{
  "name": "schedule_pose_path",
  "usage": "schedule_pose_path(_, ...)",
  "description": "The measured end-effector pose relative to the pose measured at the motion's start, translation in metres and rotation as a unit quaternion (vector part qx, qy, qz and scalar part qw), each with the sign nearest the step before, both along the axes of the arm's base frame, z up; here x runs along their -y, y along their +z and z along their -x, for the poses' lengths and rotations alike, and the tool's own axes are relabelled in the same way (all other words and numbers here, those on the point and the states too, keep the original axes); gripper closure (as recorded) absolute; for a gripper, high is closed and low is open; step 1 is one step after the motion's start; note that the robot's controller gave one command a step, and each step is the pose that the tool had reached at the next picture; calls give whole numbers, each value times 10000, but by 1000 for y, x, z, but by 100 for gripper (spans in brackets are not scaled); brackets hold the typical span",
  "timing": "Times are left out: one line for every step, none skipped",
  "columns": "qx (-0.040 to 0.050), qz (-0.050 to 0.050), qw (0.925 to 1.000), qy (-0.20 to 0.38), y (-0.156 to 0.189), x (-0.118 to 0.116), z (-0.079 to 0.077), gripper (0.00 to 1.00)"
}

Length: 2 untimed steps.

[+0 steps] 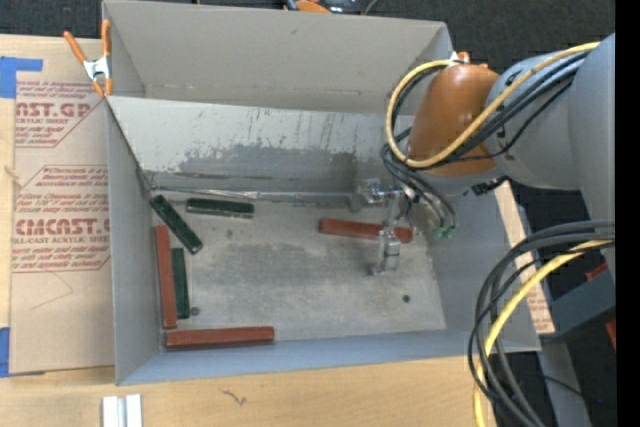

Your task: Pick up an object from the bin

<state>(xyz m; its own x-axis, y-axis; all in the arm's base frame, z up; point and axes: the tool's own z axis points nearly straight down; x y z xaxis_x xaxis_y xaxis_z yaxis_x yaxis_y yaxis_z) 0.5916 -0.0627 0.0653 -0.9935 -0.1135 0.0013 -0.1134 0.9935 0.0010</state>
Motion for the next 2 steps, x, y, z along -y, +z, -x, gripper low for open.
schedule_pose_path(18, 5, 10000, 2, 5, 0, -1, 100)
schedule_pose_path(67, 9, 9999, 144, 192, -13, 0, 100)
